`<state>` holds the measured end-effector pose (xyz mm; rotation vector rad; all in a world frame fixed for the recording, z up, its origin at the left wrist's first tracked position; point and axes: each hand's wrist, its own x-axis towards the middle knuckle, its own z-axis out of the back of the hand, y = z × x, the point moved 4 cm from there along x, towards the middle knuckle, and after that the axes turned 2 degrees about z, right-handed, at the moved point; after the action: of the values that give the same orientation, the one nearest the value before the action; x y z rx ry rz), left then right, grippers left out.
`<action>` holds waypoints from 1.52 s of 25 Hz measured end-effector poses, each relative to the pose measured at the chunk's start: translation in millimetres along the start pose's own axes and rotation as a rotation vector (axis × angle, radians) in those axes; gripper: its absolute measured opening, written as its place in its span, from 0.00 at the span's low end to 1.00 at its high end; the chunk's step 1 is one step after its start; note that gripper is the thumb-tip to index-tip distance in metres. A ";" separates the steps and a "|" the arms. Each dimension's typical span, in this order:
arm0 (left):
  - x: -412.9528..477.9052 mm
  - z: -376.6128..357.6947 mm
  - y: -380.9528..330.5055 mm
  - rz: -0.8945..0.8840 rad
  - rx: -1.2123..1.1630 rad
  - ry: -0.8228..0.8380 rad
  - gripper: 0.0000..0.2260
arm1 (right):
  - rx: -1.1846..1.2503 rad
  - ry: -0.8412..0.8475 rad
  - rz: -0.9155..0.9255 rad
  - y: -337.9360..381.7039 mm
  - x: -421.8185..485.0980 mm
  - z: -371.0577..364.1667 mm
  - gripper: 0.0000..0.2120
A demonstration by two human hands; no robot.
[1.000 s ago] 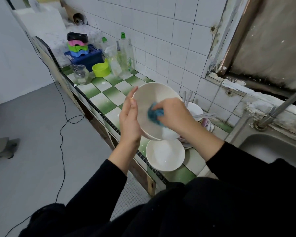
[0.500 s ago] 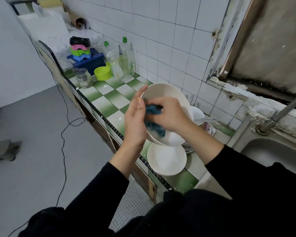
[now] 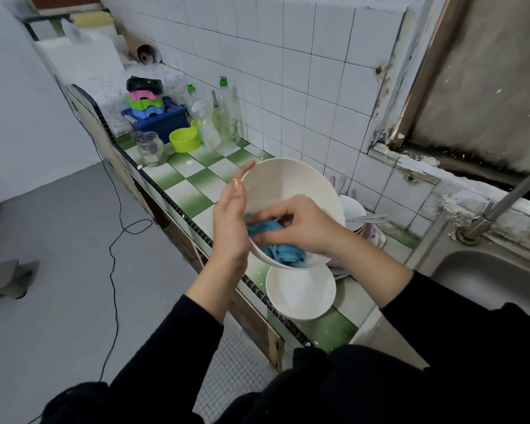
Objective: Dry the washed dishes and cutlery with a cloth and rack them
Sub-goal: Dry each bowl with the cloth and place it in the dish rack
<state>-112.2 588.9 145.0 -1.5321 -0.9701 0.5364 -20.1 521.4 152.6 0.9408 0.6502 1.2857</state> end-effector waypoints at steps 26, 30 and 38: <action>-1.7 25.6 -0.8 0.114 -0.114 0.025 0.17 | -0.913 0.189 -0.175 21.1 0.9 21.4 0.18; -11.4 14.9 -3.7 0.082 -0.036 0.056 0.12 | -0.493 0.017 -0.067 20.6 10.6 -4.9 0.16; -10.9 26.0 -4.2 0.074 -0.080 -0.002 0.16 | -1.084 0.250 -0.163 27.3 4.7 2.2 0.18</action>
<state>-139.9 594.9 141.6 -1.6445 -0.9490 0.5579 -31.1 525.9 177.7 -0.1596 0.1312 1.3539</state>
